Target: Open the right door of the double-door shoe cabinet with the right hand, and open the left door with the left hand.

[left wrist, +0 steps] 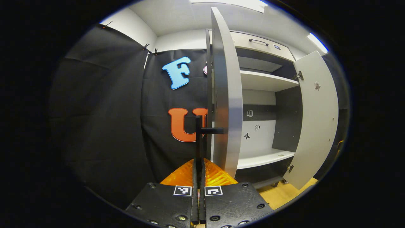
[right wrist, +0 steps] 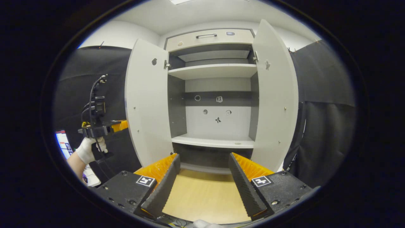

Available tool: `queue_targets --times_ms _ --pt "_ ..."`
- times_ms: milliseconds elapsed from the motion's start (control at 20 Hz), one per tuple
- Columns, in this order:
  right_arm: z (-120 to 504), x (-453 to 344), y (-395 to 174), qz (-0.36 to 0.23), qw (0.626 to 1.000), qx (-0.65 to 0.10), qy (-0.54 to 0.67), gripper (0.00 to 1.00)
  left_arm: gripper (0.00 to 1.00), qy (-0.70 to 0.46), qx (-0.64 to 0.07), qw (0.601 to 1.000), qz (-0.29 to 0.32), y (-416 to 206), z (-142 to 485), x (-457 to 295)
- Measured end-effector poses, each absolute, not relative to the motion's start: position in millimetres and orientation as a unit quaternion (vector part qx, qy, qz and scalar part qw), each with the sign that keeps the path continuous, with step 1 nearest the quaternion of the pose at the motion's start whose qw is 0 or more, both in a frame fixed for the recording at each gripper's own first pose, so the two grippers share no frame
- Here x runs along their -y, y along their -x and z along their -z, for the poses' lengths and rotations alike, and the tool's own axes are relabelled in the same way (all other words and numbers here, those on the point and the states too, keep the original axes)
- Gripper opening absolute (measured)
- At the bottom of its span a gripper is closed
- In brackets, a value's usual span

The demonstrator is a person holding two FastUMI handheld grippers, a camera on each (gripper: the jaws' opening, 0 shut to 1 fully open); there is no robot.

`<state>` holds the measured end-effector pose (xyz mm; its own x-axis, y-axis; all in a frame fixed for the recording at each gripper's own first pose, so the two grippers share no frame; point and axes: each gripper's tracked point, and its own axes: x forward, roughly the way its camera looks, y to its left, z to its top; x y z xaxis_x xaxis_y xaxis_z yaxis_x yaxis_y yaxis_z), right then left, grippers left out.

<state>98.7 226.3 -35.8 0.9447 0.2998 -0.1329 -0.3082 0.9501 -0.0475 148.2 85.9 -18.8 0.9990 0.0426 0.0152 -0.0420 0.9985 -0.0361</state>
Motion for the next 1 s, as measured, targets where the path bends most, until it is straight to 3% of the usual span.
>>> queue_targets --times_ms 50,100,300,450,500,1000 --pt "35.5 -226.5 -98.5 -0.155 0.985 -0.063 0.033 0.96 0.01 0.02 0.005 1.0 -0.024 -146.0 20.1 -87.9" --pt "35.5 -225.1 -97.5 -0.154 0.985 -0.063 0.033 0.96 0.01 0.02 -0.001 0.999 -0.029 -144.5 23.7 -89.6" --pt "32.8 -219.8 -97.1 -0.151 0.986 -0.057 0.033 0.96 0.3 0.008 -0.005 0.999 -0.053 -131.9 30.5 -104.2" --pt "30.4 -213.9 -102.3 -0.139 0.988 -0.054 0.034 0.96 0.75 0.029 -0.004 0.997 -0.077 -115.5 40.6 -115.8" --pt "29.4 -211.7 -103.8 -0.136 0.989 -0.052 0.034 0.96 0.95 0.038 -0.007 0.996 -0.084 -110.9 45.5 -118.1" --pt "24.4 -209.3 -118.1 -0.131 0.99 -0.049 0.031 0.96 0.95 0.004 -0.021 0.994 -0.109 -63.7 47.9 -103.3"
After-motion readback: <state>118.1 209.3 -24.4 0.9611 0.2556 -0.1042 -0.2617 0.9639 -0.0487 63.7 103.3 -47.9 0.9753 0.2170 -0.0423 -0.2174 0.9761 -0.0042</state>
